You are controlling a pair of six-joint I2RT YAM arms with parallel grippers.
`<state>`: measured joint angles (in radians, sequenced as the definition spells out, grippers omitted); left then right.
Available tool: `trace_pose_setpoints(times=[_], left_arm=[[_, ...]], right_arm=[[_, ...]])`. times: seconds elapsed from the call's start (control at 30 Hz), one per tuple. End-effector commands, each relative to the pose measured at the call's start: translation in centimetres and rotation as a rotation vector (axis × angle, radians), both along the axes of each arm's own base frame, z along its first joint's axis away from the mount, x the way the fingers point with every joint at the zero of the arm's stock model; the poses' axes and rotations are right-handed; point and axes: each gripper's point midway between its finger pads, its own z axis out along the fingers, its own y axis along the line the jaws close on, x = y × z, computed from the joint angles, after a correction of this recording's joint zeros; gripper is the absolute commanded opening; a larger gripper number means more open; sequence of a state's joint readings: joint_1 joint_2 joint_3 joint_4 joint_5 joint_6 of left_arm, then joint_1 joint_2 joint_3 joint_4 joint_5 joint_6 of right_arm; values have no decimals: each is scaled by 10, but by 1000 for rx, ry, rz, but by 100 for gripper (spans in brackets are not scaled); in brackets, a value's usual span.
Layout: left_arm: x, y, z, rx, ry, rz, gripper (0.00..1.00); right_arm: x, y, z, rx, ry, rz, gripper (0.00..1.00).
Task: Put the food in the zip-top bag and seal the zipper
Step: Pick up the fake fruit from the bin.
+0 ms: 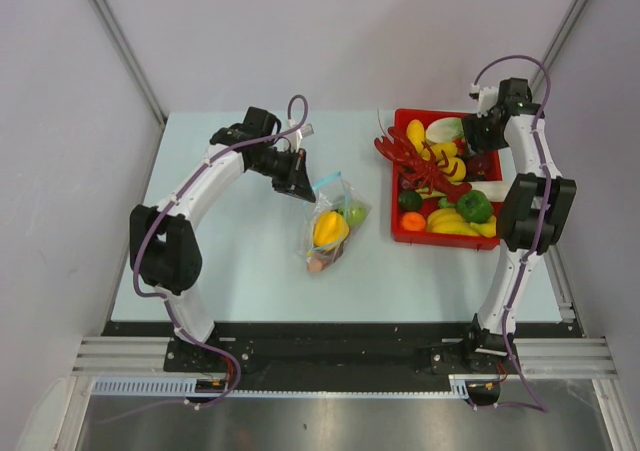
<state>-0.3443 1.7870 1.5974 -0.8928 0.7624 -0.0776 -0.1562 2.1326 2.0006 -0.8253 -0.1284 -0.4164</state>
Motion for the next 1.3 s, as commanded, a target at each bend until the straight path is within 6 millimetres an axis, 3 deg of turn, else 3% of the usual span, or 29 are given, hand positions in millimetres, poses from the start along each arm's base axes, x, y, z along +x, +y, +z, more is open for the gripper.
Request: trace_pose_setpoints(times=[0.0, 0.13, 0.3, 0.43, 0.67, 0.8, 0.83, 1.03, 1.27], left_arm=[[9, 0, 15, -20, -63, -4, 0], [8, 0, 14, -19, -59, -1, 0], [9, 0, 13, -17, -60, -2, 0], [9, 0, 13, -18, -59, -3, 0], [10, 0, 10, -15, -53, -7, 0], [11, 0, 9, -13, -53, -7, 0], [11, 0, 10, -13, -55, -7, 0], [12, 3, 8, -8, -54, 2, 0], [11, 3, 7, -14, -49, 8, 0]], right_arm=[[17, 5, 17, 8, -63, 57, 69], [20, 16, 19, 4, -73, 78, 71], [19, 6, 7, -51, -33, 88, 77], [24, 3, 17, -13, -57, 107, 78], [33, 56, 44, 168, -129, 241, 74], [40, 65, 37, 226, -108, 174, 67], [40, 66, 23, 246, -71, 151, 65], [33, 69, -2, 376, 34, -9, 67], [26, 62, -24, 384, 89, -72, 72]])
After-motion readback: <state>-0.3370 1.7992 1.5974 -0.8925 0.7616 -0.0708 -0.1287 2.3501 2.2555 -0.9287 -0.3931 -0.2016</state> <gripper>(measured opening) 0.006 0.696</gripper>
